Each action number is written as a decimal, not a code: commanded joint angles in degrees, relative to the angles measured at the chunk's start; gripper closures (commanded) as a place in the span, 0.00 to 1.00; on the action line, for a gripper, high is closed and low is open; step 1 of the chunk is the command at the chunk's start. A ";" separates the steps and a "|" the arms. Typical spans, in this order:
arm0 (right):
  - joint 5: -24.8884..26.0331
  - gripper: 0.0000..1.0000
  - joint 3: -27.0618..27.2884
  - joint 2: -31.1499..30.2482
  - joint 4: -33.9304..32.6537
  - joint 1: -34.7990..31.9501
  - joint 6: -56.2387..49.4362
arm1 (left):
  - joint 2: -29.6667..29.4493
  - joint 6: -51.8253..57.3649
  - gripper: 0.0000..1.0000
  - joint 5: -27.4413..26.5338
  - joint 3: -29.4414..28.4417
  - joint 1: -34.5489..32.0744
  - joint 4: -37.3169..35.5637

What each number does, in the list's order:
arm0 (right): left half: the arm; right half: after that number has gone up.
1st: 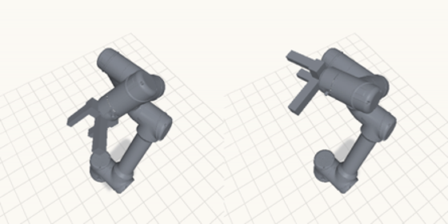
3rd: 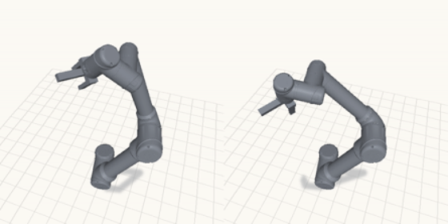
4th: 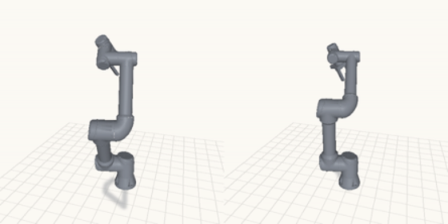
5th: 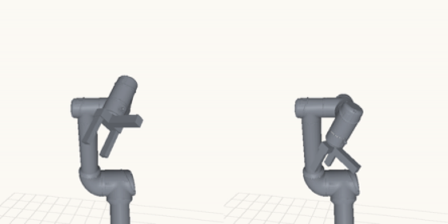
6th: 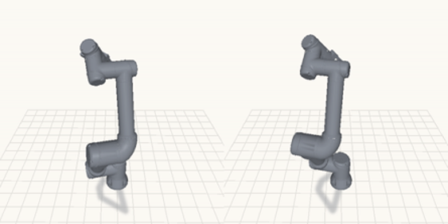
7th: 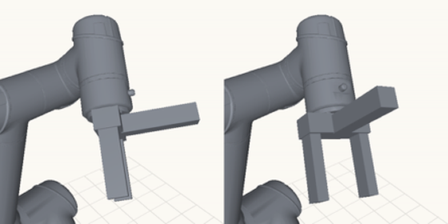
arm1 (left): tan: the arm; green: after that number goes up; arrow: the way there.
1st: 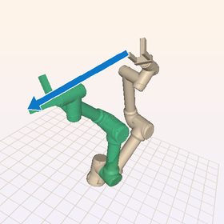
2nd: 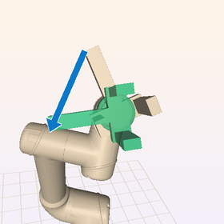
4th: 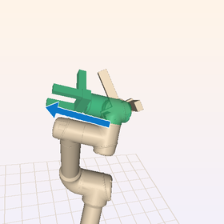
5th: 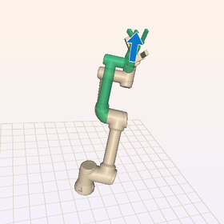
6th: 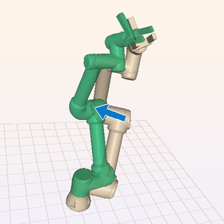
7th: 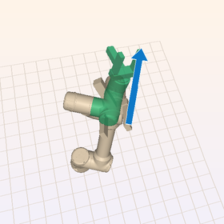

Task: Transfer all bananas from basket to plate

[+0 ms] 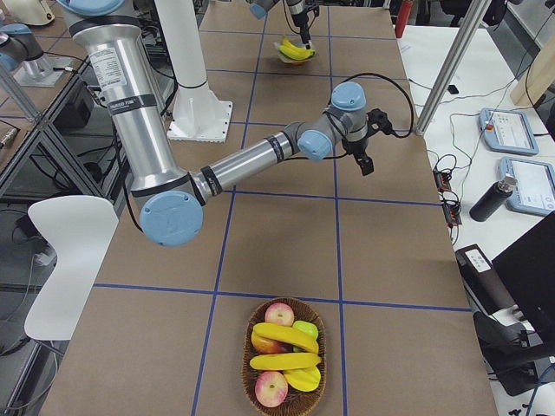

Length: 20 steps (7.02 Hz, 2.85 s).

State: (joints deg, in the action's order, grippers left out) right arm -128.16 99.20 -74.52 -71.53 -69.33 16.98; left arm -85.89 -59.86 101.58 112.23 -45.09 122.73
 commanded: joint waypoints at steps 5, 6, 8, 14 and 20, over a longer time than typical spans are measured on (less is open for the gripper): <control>-4.54 0.01 -8.66 -19.05 -1.15 -19.94 -20.68 | -1.29 0.01 0.00 -0.16 0.53 -0.08 0.05; -4.90 0.01 -10.93 -21.61 -0.98 -22.58 -20.50 | -1.39 0.01 0.00 -0.24 0.44 0.00 0.05; -4.99 0.03 -14.12 -25.21 -0.45 -25.58 -16.31 | -1.82 0.01 0.00 -0.25 0.53 0.00 0.05; -2.19 0.06 -20.62 -29.55 25.11 -22.72 14.10 | -1.74 -0.17 0.00 -0.51 1.06 -0.08 0.23; 3.00 0.76 -21.68 -29.37 29.87 -17.51 19.23 | -1.83 -0.08 0.00 -0.51 0.97 0.01 0.23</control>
State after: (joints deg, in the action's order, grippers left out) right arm -125.32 77.59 -103.89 -41.70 -87.10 36.03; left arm -87.70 -59.94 101.07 113.15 -45.10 122.96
